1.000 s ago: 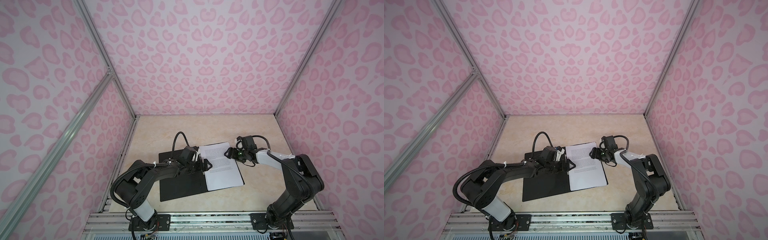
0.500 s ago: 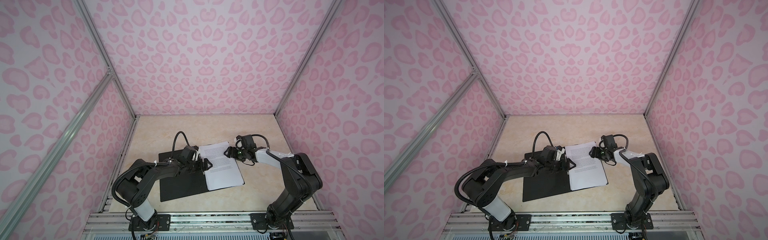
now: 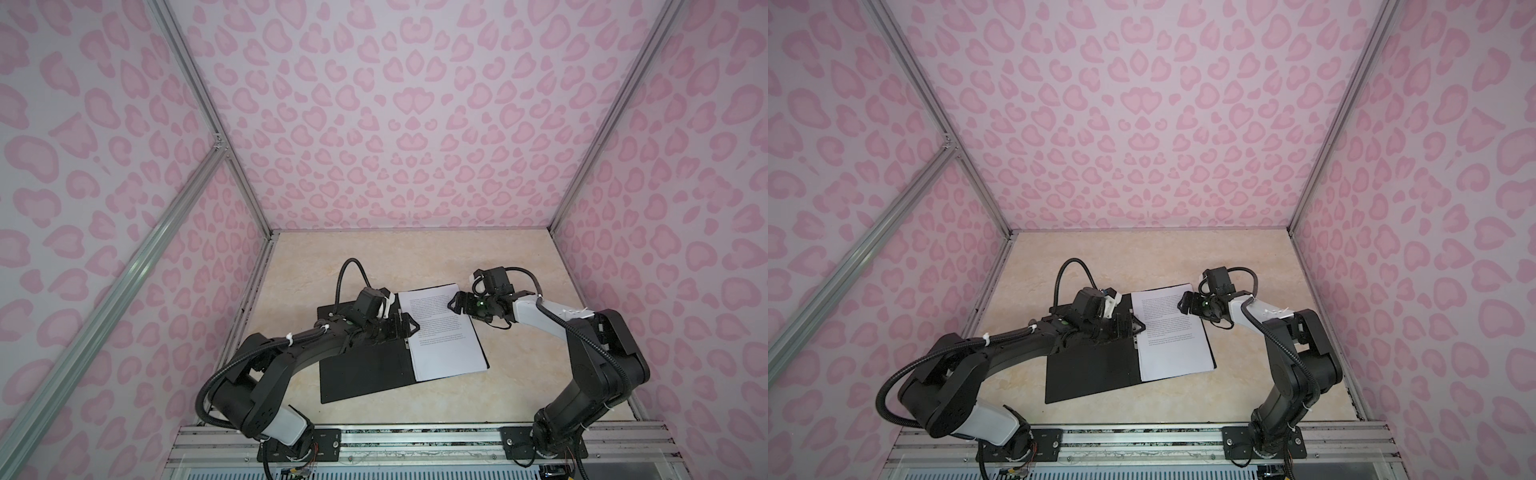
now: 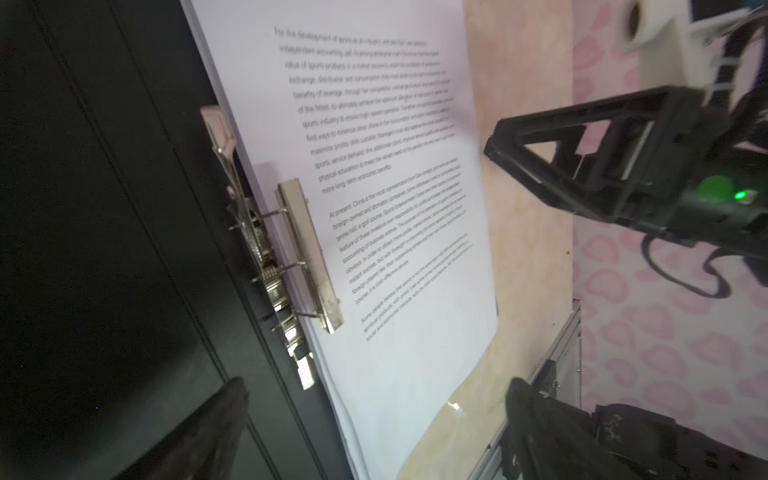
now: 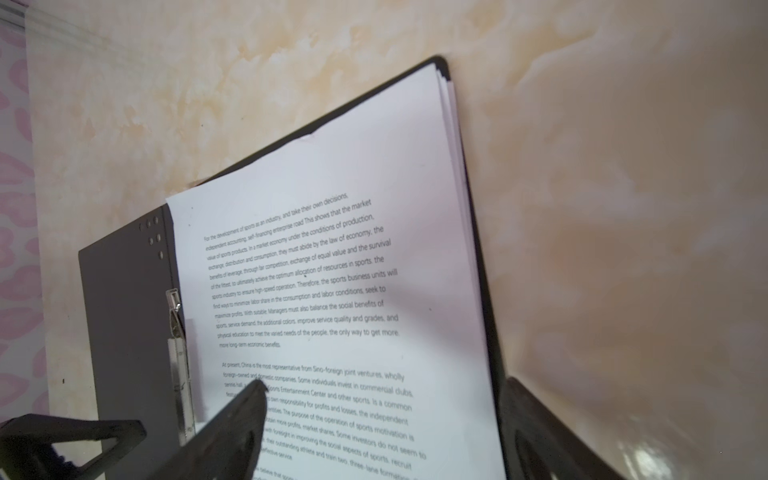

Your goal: Put the files into the folder

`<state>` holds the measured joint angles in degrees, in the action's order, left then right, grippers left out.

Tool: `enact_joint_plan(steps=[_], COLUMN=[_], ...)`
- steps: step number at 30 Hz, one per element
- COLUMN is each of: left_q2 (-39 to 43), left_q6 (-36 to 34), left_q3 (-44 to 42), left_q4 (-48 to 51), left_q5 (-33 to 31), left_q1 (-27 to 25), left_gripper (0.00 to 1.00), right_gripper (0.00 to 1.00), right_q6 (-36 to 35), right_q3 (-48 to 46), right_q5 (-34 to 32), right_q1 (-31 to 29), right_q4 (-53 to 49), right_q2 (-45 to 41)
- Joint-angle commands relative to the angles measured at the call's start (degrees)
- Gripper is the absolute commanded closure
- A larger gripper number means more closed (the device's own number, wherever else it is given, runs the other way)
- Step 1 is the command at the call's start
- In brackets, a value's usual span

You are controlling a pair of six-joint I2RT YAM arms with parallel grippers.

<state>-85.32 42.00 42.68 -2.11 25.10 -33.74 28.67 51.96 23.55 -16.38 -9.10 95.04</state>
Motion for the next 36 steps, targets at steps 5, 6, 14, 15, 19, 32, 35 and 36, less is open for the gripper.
enact_joint_plan(steps=[5, 6, 14, 15, 19, 32, 35, 36], left_q2=[16.4, 18.6, 29.2, 29.3, 28.0, 24.6, 24.4, 24.4], left_q6=[-0.4, -0.2, 2.4, 2.4, 2.5, 0.8, 0.7, 0.7], left_q3=[-5.1, -7.0, -17.4, -18.3, -21.3, -21.5, -21.5, -21.5], left_q4=[9.3, 10.3, 11.2, 11.1, 9.0, 9.0, 9.0, 9.0], left_q5=[-0.5, -0.2, 4.8, 5.2, 6.5, 4.3, 4.3, 4.3], left_q1=[7.0, 8.6, 17.4, 18.0, 20.1, 20.9, 20.9, 21.0], left_gripper=[0.02, 0.02, 0.02, 0.02, 0.03, 0.02, 0.02, 0.02], right_gripper=[0.02, 0.02, 0.02, 0.02, 0.06, 0.10, 0.11, 0.11], right_q6=[-4.4, -5.0, -7.4, -7.5, -8.5, -7.8, -7.6, -7.6], right_q3=[4.9, 6.3, 18.2, 19.7, 25.5, 30.5, 31.5, 31.7], right_q5=[1.3, 2.5, 7.1, 7.5, 8.4, 8.2, 8.2, 8.2], right_q1=[-4.9, -6.8, -17.2, -17.8, -19.9, -21.6, -22.0, -22.0], right_q4=[-4.1, -4.5, -5.9, -6.4, -8.9, -10.3, -10.7, -10.8], right_q2=[-2.7, -2.0, 9.6, 11.4, 17.9, 25.0, 25.4, 25.5])
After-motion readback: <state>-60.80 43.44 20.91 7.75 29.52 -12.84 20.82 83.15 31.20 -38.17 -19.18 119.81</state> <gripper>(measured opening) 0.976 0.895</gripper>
